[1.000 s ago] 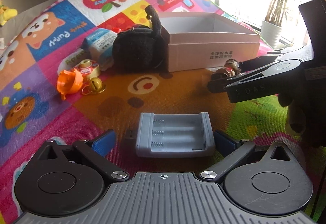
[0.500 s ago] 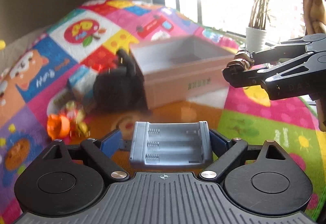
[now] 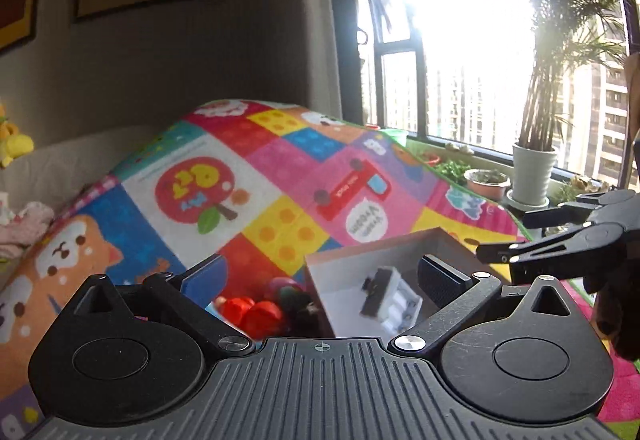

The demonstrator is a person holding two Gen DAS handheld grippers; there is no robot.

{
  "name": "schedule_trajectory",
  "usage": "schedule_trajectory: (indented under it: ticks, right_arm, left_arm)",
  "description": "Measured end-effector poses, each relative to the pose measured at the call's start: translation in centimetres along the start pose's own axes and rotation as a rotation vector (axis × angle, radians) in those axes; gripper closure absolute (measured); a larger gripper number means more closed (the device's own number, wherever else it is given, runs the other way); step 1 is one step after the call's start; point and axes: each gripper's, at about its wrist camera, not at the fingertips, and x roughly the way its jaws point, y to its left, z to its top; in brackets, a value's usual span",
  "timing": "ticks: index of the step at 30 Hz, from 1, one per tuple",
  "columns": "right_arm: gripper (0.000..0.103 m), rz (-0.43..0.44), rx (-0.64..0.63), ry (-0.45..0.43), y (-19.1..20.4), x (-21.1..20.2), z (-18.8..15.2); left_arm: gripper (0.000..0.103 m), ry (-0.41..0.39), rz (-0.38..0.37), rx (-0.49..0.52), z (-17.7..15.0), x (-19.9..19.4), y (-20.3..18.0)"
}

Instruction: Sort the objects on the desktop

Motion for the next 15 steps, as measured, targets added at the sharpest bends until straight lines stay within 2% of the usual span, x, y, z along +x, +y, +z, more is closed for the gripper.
schedule_trajectory:
  ticks: [4,7,10,13,15]
  right_arm:
    - [0.024,-0.016,0.061,0.105,-0.4,3.8,-1.1]
    - [0.024,0.054,0.107,0.167,0.2,6.1,-1.3]
    - [0.015,0.015,0.093,0.15,2.2,7.4,-0.5]
    - [0.015,0.026,0.024,0.139,3.7,8.7,0.2]
    - [0.017,-0.017,-0.037,0.068,5.2,7.7,0.9]
  left_arm:
    - [0.0,0.068,0.034,-0.013,-4.6,-1.2,2.1]
    - [0.0,0.126,0.059,-0.015,-7.6,-1.9,3.4]
    - [0.0,0.165,0.078,-0.032,-9.4,-2.3,4.6]
    - [0.0,0.186,0.094,-0.067,-10.2,-2.6,5.6]
    - [0.0,0.179,0.13,-0.08,-10.5,-3.0,6.0]
